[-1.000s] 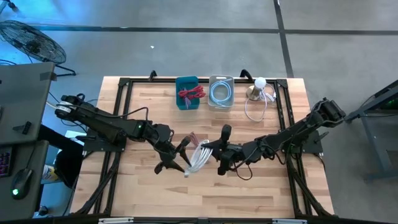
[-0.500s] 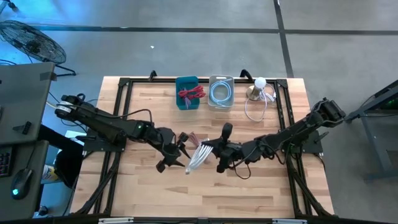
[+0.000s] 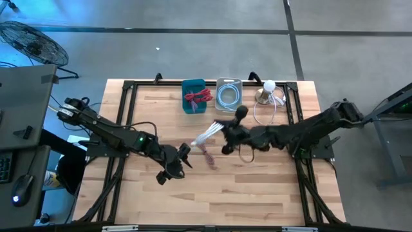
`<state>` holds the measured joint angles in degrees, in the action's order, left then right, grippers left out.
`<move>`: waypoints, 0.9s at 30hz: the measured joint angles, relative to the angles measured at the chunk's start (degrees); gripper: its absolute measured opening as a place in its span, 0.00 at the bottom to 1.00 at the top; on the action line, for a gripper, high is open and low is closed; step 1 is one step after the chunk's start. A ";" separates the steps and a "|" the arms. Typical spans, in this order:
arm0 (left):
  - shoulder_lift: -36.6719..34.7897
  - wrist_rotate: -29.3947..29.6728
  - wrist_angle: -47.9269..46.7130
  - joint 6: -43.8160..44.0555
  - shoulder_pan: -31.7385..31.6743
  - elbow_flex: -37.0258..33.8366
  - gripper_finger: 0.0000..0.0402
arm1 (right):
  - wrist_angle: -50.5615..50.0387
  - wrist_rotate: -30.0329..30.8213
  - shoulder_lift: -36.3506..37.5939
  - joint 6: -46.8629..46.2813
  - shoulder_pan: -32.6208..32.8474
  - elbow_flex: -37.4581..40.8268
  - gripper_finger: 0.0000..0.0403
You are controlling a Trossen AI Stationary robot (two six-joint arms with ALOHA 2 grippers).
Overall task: Pick & Place USB Port
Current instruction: Put the white HDMI cable into the gray bin
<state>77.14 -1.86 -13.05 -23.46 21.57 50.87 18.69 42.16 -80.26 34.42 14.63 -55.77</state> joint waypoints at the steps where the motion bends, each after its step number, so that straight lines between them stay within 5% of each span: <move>1: 0.00 0.30 -0.05 -0.11 0.31 0.00 0.59 | -1.19 -0.22 1.35 -0.65 -0.66 0.00 0.02; 13: 0.00 4.17 0.01 -0.22 1.37 0.00 0.59 | -11.94 -0.52 13.91 -5.81 -9.95 0.00 0.02; 27: 0.00 6.77 0.11 1.53 1.34 0.00 0.59 | -14.62 -0.57 14.13 -11.76 -23.24 0.00 0.02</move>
<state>77.14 4.91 -12.93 -21.93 22.92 50.87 4.07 41.59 -66.13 22.66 -8.62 -55.77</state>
